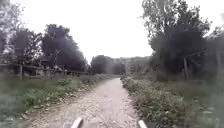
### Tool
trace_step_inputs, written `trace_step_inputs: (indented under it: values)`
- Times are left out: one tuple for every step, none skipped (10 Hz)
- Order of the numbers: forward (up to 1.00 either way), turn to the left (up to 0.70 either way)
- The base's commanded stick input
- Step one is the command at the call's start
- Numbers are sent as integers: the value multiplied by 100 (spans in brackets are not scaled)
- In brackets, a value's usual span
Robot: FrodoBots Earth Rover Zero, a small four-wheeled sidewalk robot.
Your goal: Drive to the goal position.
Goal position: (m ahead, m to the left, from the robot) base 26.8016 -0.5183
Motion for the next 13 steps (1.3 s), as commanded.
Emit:
trace_step_inputs:
  values:
    - [70,0]
    - [70,0]
    - [70,0]
    - [70,0]
    - [70,0]
    - [70,0]
    - [70,0]
    - [70,0]
    - [70,0]
    - [70,0]
    - [70,0]
    - [70,0]
    - [70,0]
